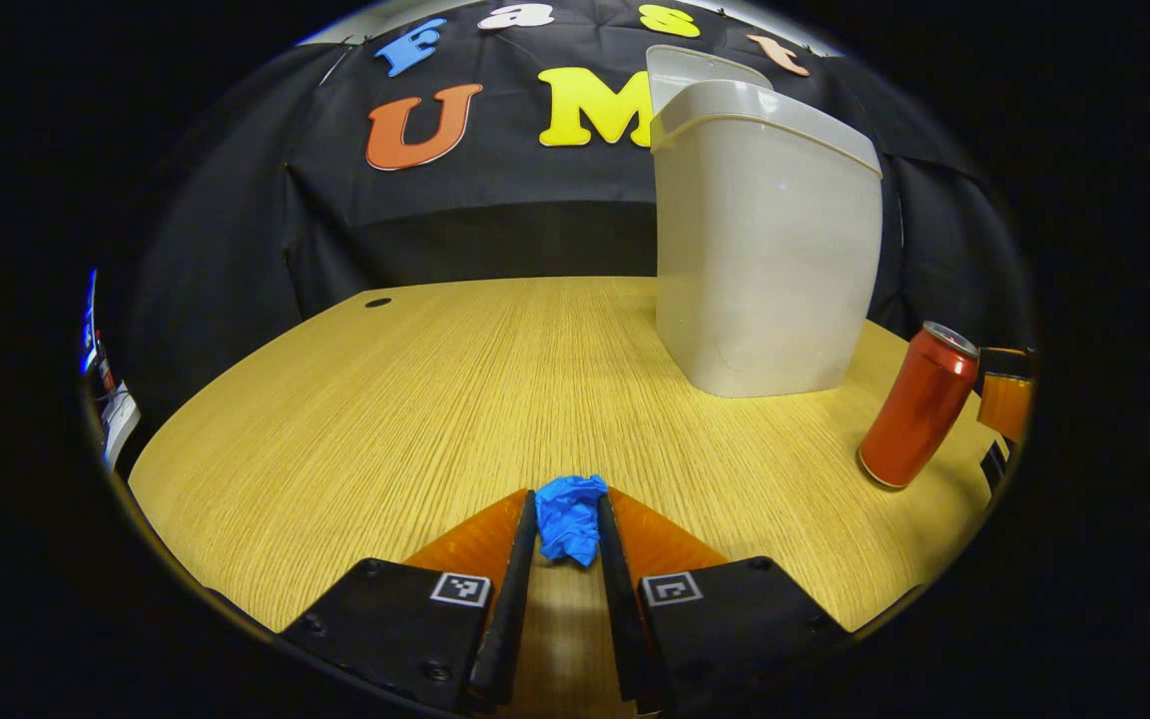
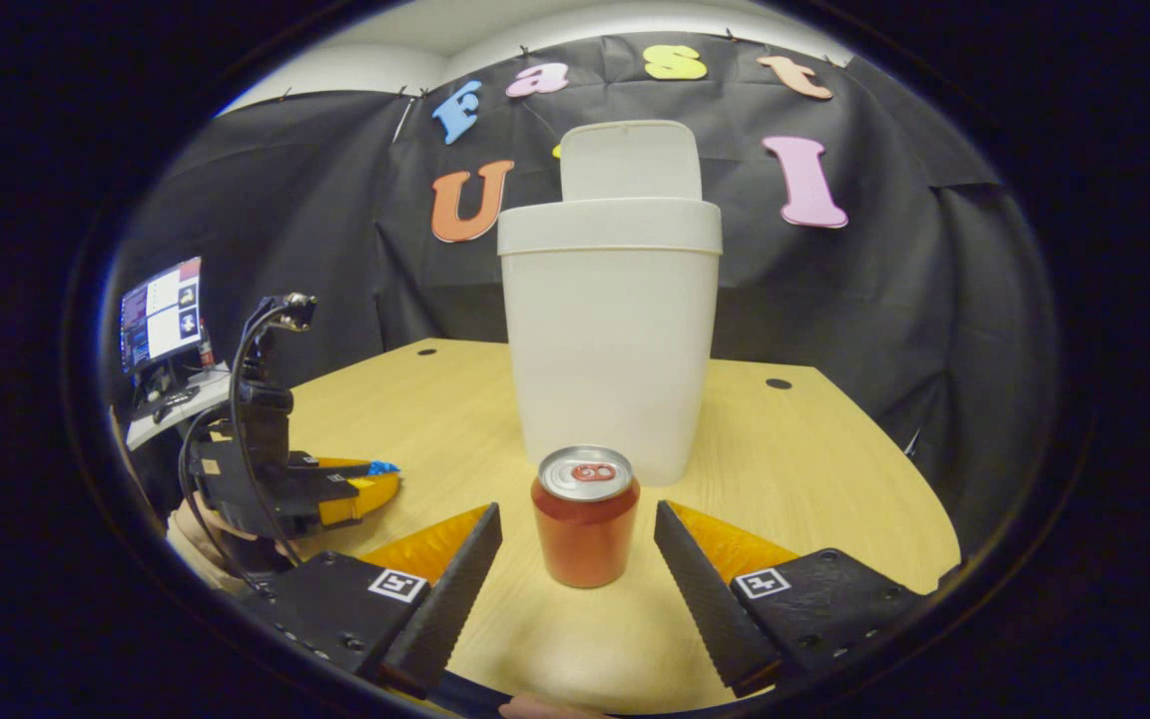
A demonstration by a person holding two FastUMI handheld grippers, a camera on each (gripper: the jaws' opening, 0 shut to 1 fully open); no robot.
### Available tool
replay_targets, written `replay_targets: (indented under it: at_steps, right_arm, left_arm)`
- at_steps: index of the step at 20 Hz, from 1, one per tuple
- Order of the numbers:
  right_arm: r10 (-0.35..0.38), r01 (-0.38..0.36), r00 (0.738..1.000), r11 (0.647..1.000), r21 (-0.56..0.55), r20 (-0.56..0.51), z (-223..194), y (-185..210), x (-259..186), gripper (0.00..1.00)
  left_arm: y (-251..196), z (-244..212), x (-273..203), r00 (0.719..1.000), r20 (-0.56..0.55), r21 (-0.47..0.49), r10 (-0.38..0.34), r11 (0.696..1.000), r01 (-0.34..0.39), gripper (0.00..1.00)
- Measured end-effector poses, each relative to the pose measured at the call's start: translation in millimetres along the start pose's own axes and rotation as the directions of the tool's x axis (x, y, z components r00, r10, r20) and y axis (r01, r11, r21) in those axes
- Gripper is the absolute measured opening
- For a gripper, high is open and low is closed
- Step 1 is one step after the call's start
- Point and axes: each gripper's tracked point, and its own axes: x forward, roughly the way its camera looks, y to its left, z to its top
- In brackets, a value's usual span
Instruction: Press the lid of the desktop garbage bin to open it, pick up the crumpled paper on the desktop and throw it into the bin, then pick up the pop can on the desktop and drop it into the bin, and finally close the garbage bin lid.
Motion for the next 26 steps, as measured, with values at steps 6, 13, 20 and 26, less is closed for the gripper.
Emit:
replay_targets:
  at_steps: [6,13,20,26]
  right_arm:
    - [-0.04,0.04,0.999,0.999,0.005,-0.001,-10.8,0.5,21.5,0.96]
    - [-0.067,0.067,0.997,0.998,-0.011,-0.046,-25.0,-3.5,45.9,0.92]
    - [-0.049,0.05,0.999,0.998,-0.036,0.016,1.9,-0.8,23.1,0.8]
    - [-0.038,0.038,0.995,0.999,0.001,0.09,54.0,-7.2,-13.5,0.79]
  left_arm:
    - [12.9,0.6,-5.8,0.998,0.0,-0.027,0.061,0.998,-0.061,0.34]
    - [29.1,20.9,-32.8,0.993,0.07,-0.037,0.097,0.995,-0.094,0.34]
    - [30.9,47.6,-54.4,0.984,0.134,-0.03,0.116,0.993,-0.113,0.34]
    - [23.4,89.0,-80.9,0.974,0.205,-0.043,0.095,0.995,-0.088,0.34]
